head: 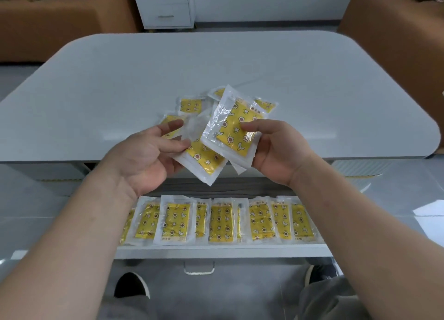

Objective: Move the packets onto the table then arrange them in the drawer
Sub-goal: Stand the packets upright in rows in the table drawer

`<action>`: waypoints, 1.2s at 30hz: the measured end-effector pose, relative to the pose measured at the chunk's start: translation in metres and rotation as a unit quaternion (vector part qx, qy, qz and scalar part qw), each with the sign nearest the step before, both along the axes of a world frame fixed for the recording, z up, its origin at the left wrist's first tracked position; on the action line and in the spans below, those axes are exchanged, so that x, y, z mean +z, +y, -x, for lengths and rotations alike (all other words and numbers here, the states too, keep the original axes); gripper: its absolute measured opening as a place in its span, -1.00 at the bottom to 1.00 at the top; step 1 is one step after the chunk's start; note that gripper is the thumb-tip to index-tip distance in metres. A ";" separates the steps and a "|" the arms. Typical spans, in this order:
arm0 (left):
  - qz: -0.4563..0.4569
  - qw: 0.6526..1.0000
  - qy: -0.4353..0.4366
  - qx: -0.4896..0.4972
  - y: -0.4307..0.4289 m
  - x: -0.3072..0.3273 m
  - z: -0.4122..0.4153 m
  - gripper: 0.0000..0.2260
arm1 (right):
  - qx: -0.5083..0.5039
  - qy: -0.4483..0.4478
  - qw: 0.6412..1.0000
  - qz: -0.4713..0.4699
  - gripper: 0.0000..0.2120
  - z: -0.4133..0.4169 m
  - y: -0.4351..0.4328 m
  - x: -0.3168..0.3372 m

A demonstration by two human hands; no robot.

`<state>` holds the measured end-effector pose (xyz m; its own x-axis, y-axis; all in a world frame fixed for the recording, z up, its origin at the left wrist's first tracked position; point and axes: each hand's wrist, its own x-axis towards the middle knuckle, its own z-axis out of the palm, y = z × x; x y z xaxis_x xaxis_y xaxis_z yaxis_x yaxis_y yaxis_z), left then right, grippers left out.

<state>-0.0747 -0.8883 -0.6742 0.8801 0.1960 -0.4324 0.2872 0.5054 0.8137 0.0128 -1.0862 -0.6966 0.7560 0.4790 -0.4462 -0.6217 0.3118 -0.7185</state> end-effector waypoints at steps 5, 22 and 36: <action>-0.042 0.995 0.073 -0.058 0.015 0.000 0.013 -0.48 | 0.020 0.001 1.000 -0.004 -0.67 0.008 0.009 -0.003; -0.679 0.646 0.262 -0.229 0.045 -0.047 0.015 -0.72 | 0.316 -0.195 0.801 0.469 -0.65 0.031 0.037 -0.096; -0.591 0.756 0.231 -0.161 0.040 -0.035 0.013 -0.58 | 0.401 -0.340 0.550 0.649 -0.14 0.051 0.062 -0.130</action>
<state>-0.0877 -0.8483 -0.7093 0.7729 0.4930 -0.3995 0.6321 -0.6528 0.4175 -0.0382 -1.0241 -0.8269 0.7370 0.3922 -0.5505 0.3655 -0.9163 -0.1634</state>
